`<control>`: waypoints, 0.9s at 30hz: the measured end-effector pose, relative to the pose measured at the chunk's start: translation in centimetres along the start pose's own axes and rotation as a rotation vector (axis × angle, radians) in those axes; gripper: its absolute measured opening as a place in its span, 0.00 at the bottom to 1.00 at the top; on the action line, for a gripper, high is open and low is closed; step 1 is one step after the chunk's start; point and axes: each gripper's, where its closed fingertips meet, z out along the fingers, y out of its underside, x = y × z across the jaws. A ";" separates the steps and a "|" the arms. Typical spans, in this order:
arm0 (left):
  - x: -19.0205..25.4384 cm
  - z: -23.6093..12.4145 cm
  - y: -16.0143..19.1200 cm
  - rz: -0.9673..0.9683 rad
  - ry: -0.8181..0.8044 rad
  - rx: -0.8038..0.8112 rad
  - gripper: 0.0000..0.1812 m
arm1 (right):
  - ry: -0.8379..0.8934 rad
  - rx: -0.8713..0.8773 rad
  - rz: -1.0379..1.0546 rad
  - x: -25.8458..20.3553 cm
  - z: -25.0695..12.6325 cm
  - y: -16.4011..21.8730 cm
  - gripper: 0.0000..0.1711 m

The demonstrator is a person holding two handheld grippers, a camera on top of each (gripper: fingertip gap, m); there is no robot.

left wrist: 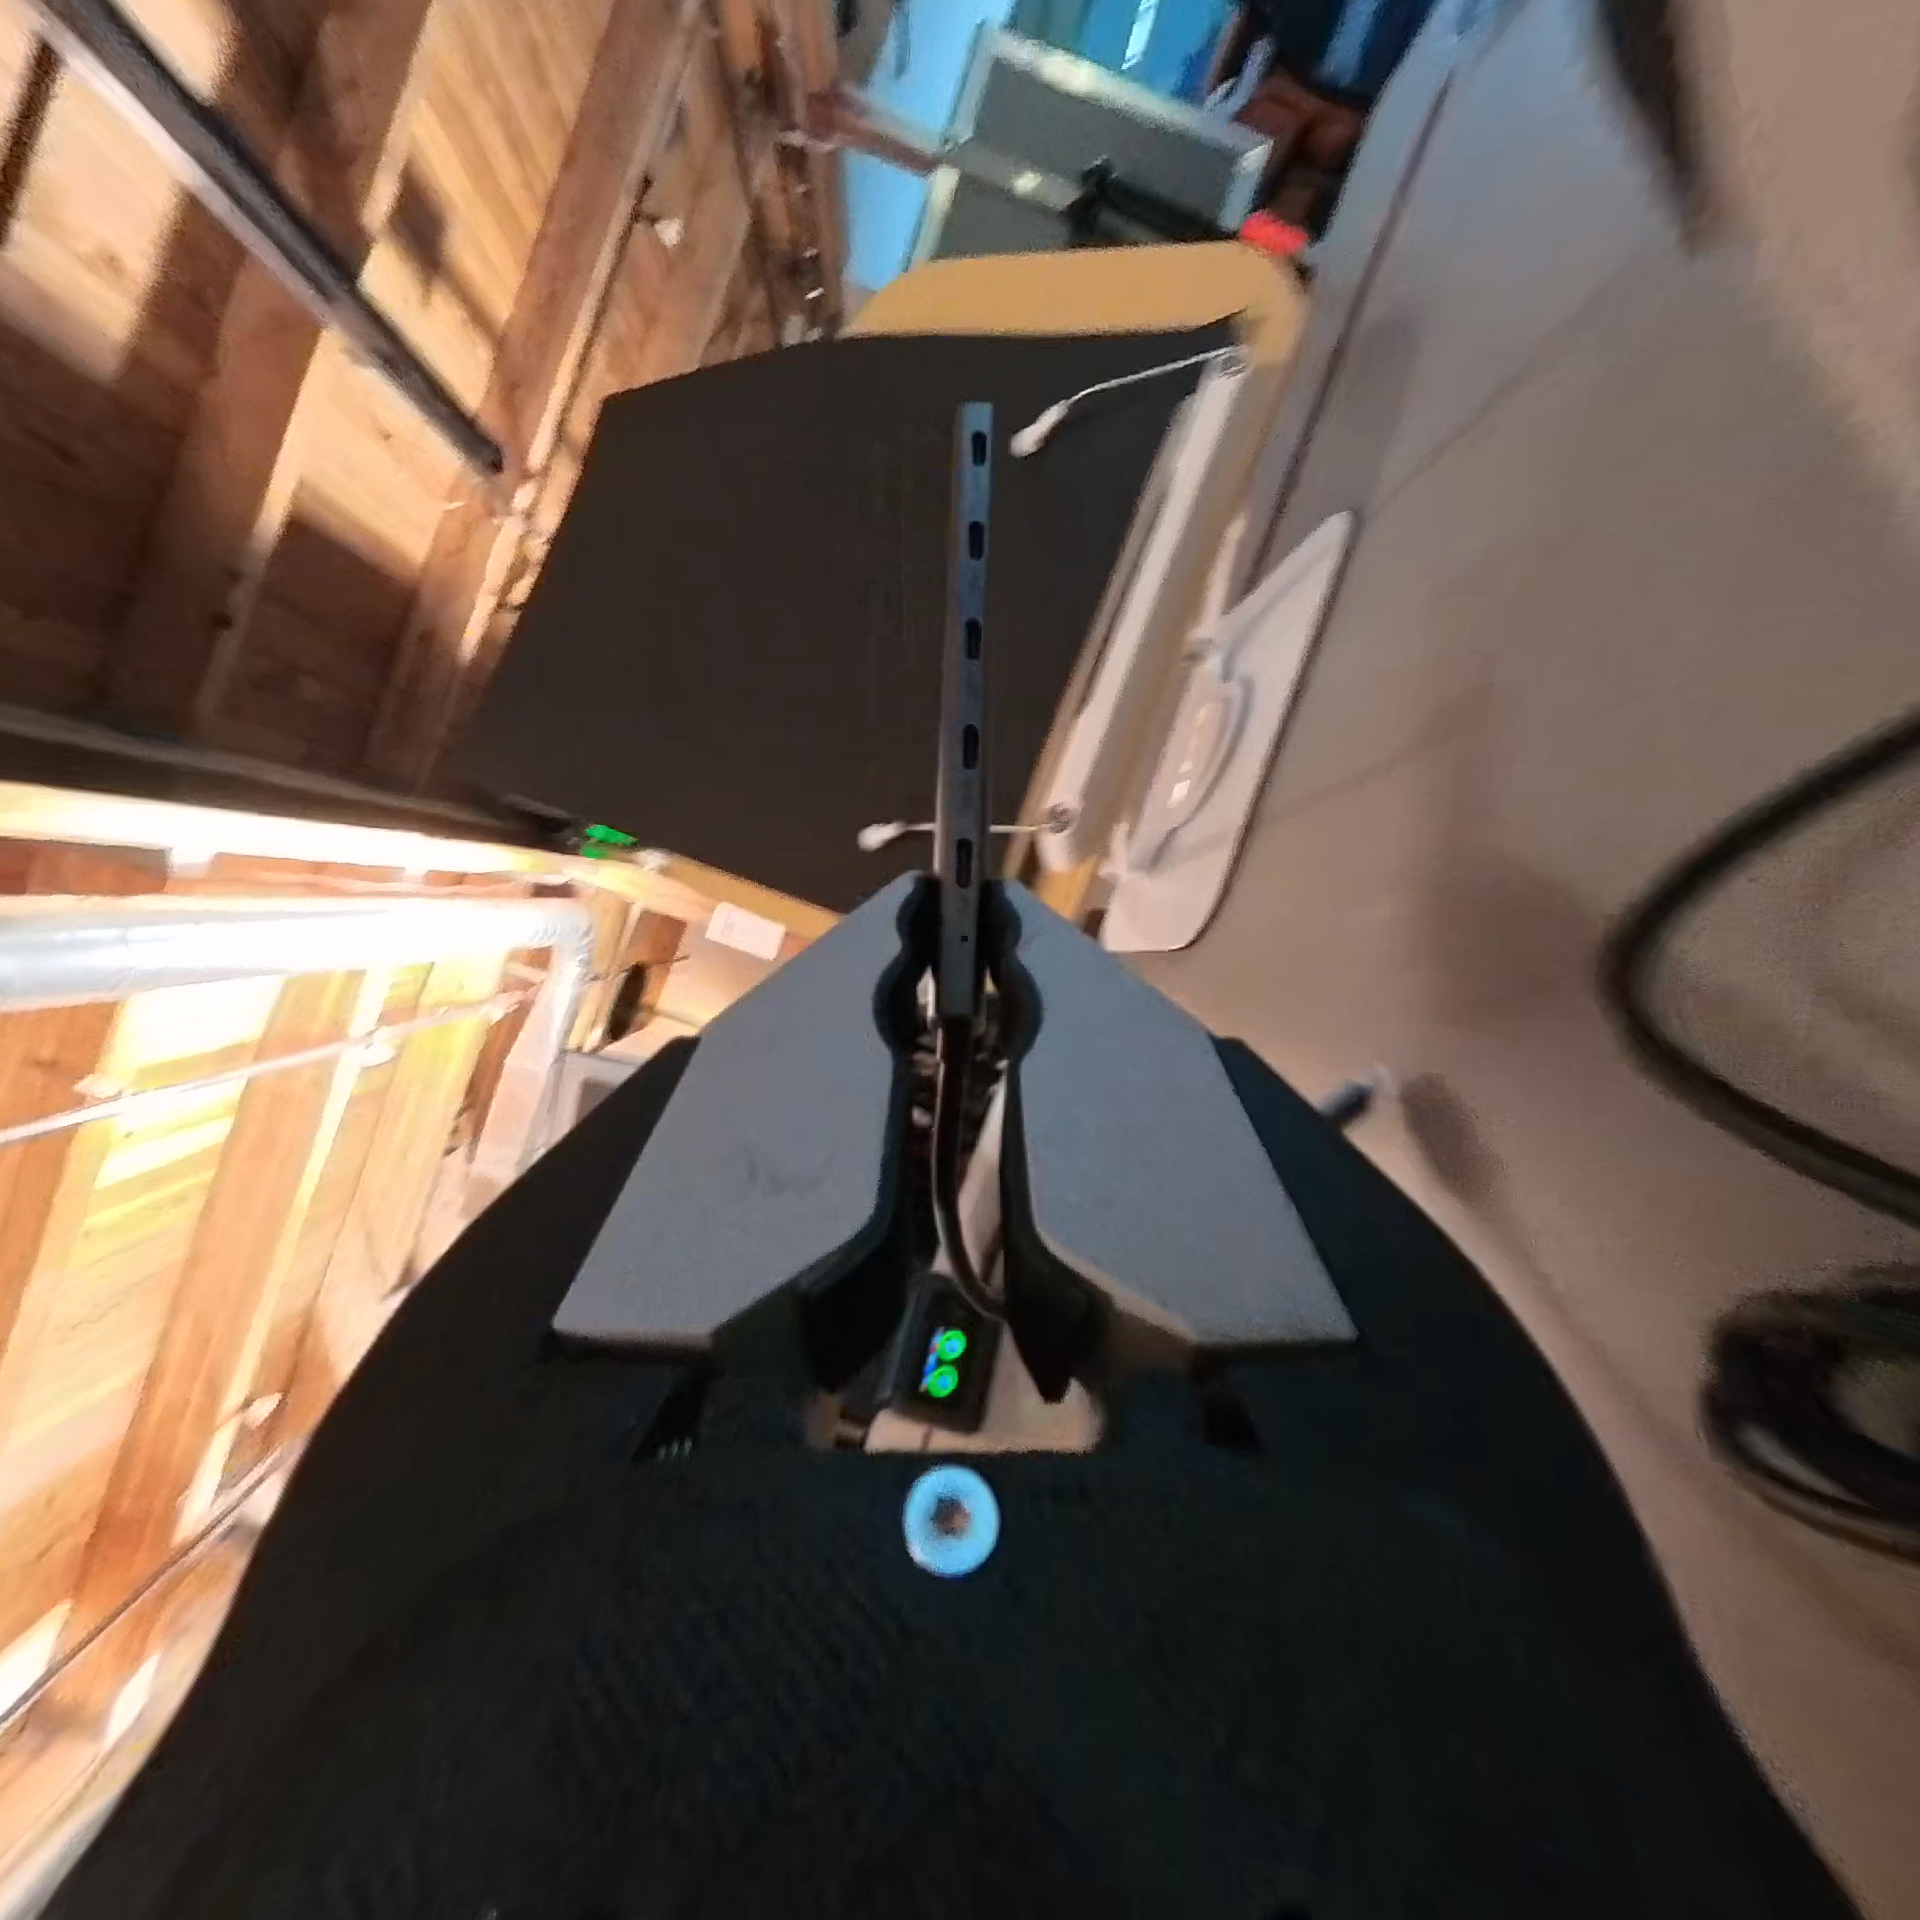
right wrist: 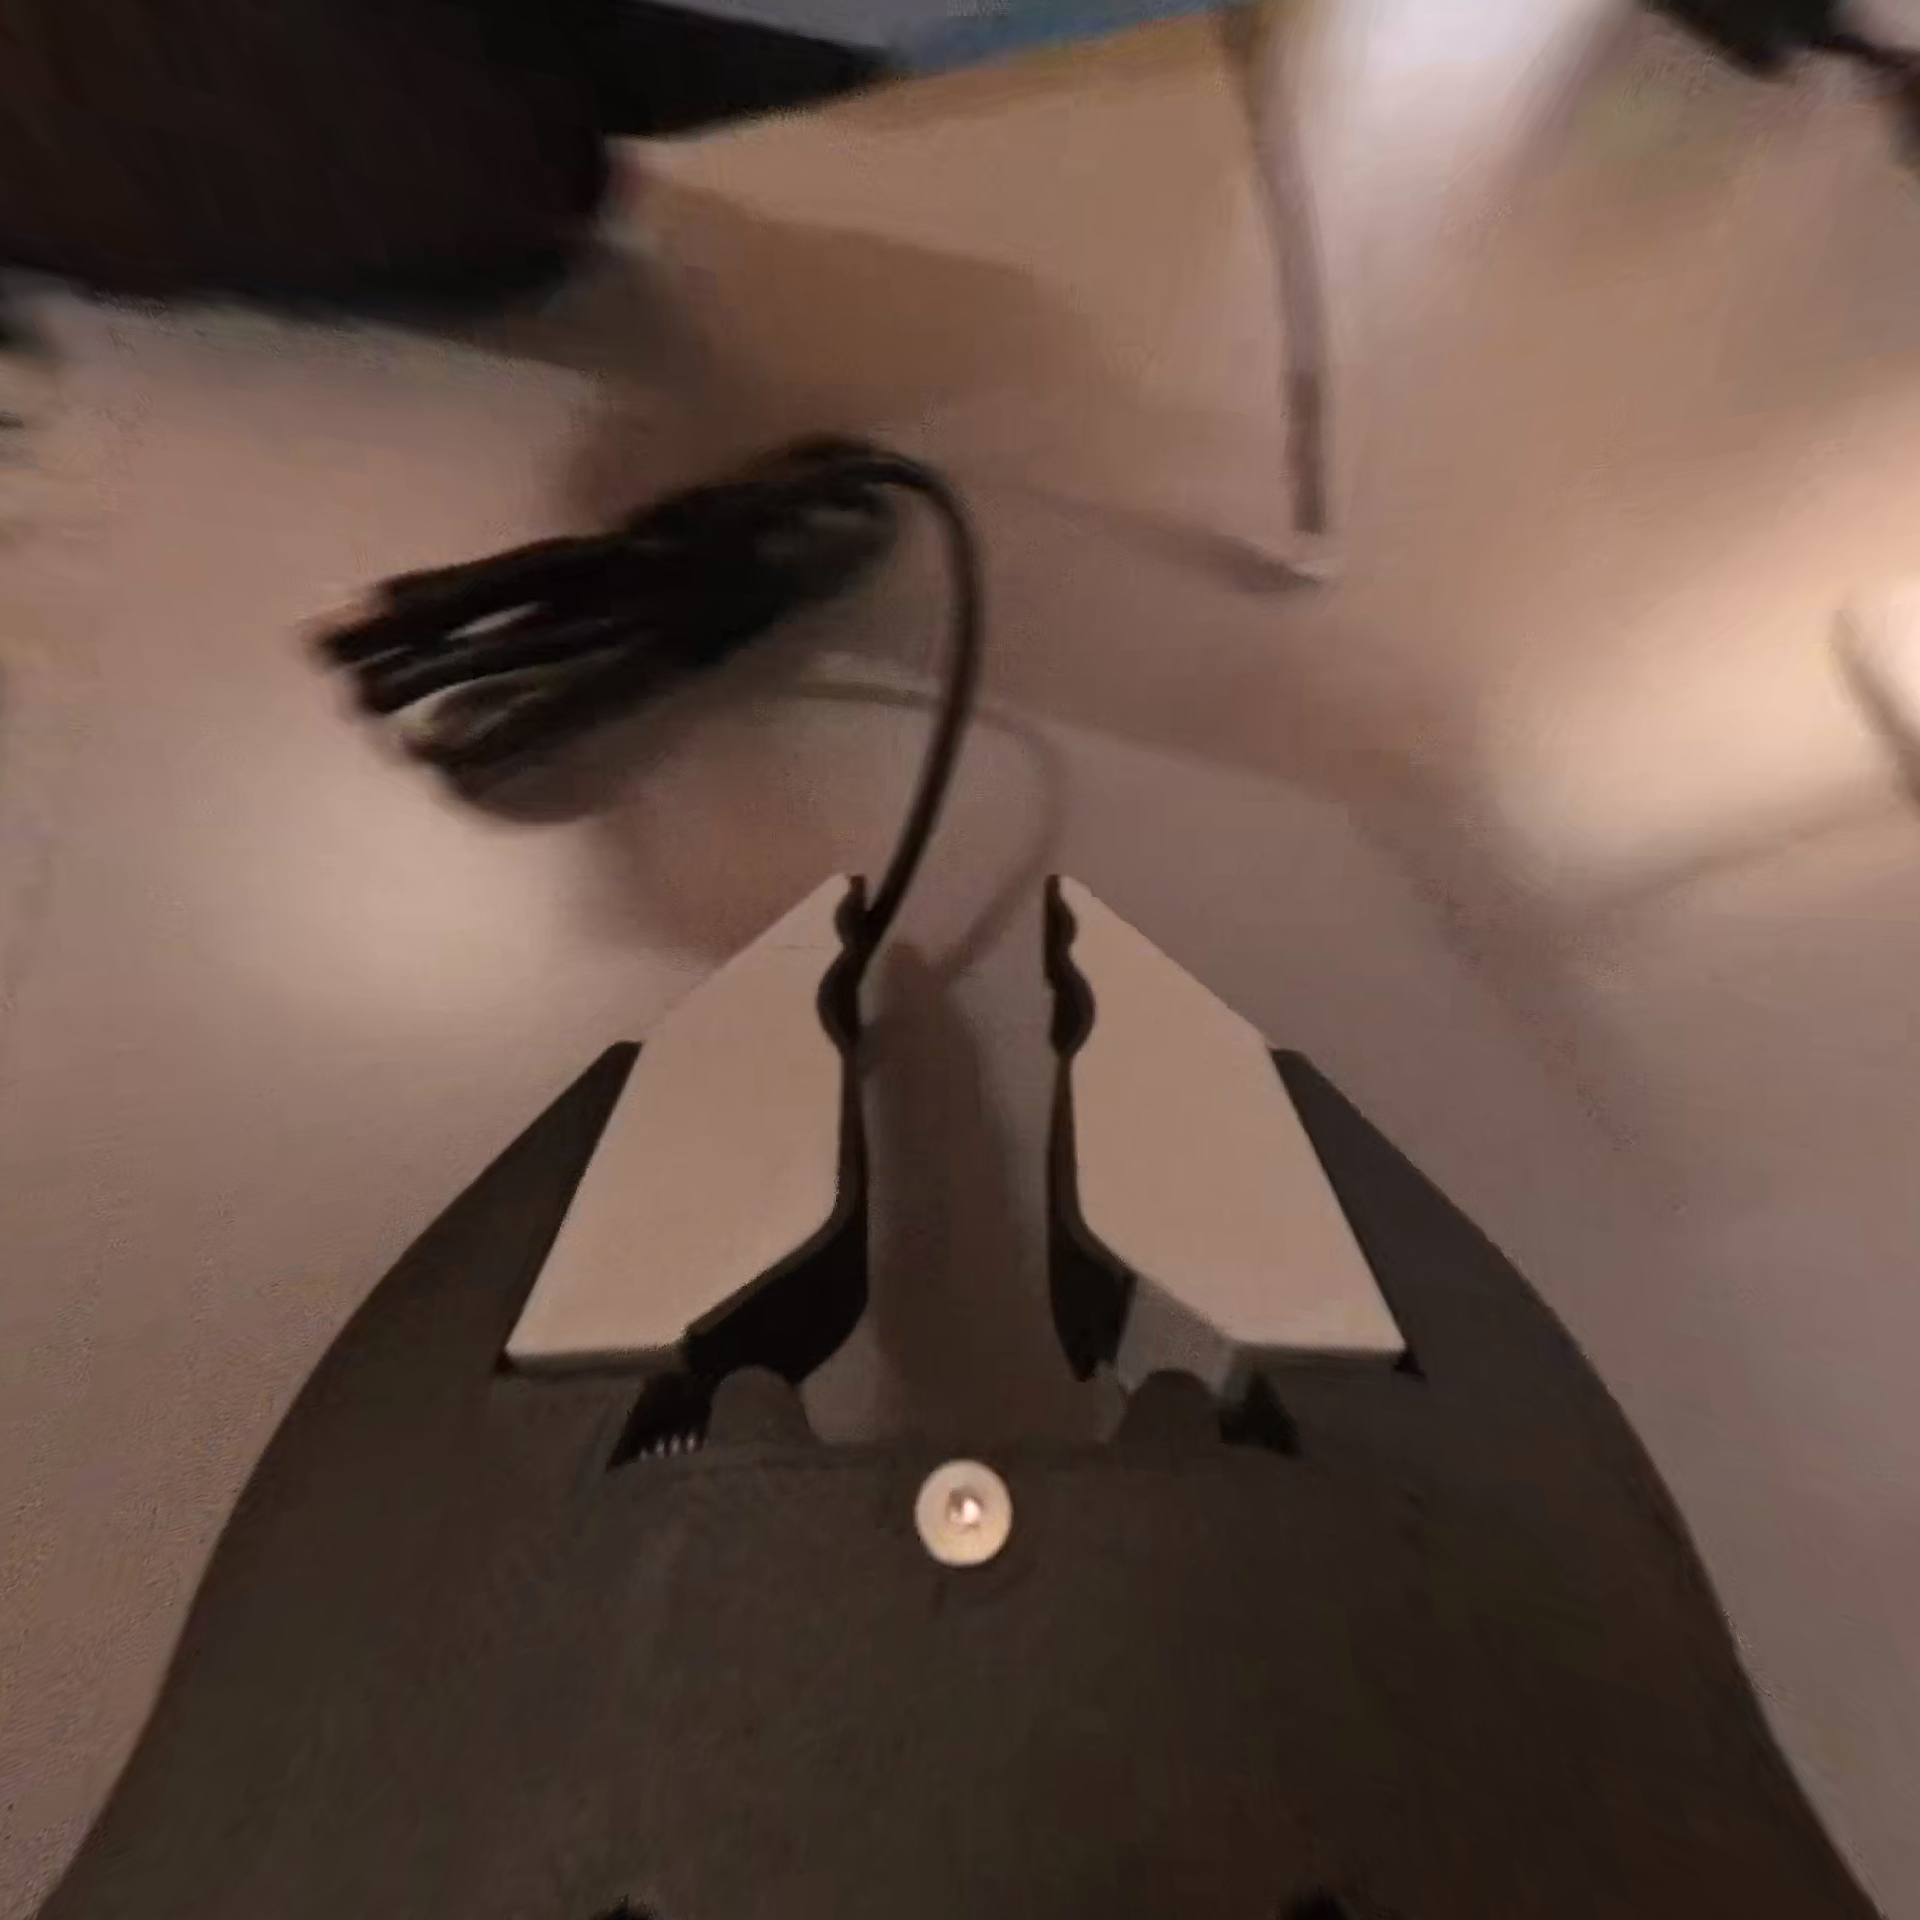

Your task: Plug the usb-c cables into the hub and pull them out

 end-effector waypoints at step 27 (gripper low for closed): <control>6.9 1.4 5.3 -0.240 0.366 -0.264 0.04 | 0.333 0.236 0.325 2.0 -2.5 -3.3 0.23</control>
